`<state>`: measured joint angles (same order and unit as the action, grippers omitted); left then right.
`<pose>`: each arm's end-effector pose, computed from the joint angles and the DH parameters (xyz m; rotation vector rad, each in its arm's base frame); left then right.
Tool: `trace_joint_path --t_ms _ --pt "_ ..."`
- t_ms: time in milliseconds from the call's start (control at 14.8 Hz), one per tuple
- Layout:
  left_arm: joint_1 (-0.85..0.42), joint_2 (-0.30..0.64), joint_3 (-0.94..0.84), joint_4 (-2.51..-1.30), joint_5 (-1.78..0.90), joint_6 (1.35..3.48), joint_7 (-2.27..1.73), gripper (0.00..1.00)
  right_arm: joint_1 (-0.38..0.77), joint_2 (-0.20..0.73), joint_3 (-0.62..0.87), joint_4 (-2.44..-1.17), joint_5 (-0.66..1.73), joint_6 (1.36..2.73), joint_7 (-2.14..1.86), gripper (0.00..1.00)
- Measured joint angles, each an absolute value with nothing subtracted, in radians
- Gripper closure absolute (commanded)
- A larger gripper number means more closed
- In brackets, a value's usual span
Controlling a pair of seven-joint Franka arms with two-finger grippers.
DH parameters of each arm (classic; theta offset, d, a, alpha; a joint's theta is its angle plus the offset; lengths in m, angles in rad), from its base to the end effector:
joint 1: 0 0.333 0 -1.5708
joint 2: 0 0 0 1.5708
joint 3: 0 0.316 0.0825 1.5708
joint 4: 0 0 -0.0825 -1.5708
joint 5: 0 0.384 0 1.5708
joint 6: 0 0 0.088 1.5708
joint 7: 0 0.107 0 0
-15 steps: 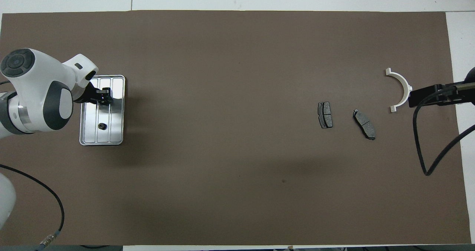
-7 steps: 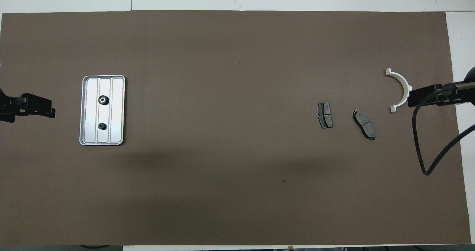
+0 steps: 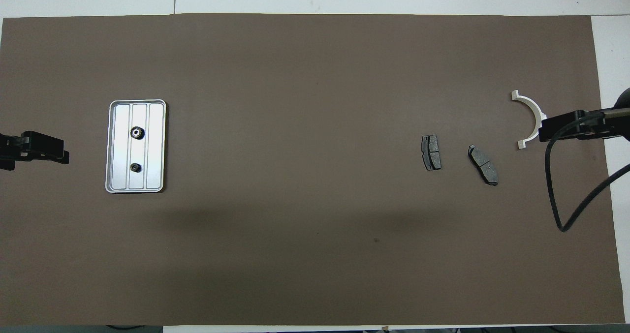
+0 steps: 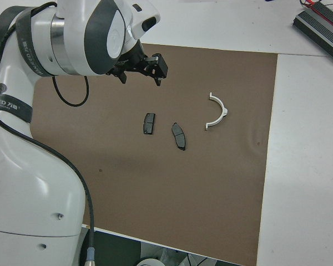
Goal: Pick bearing gear from pile to tray
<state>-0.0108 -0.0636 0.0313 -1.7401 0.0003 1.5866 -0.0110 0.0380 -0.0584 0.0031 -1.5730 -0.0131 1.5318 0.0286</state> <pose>0.5307 0.0114 0.5806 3.1359 0.0491 -0.1411 0.5321 0.0205 0.6518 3.1288 0.0186 0.0276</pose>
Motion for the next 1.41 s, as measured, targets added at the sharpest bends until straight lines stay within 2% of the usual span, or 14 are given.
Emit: trace_joint_path --t_ms 269,673,1414 --pt "-0.007 -0.06 0.017 -1.713 0.0 1.591 -0.011 0.0 0.038 -0.058 0.003 -1.573 -0.013 1.532 0.029 0.0" --pt "-0.005 -0.013 0.011 -1.6 0.0 1.537 -0.011 0.0 0.038 -0.058 0.003 -1.573 -0.013 1.532 0.029 0.0" --pt "-0.009 -0.012 -0.054 -1.599 0.001 1.53 -0.02 0.0 0.038 -0.058 0.004 -1.573 -0.013 1.532 0.029 0.0"
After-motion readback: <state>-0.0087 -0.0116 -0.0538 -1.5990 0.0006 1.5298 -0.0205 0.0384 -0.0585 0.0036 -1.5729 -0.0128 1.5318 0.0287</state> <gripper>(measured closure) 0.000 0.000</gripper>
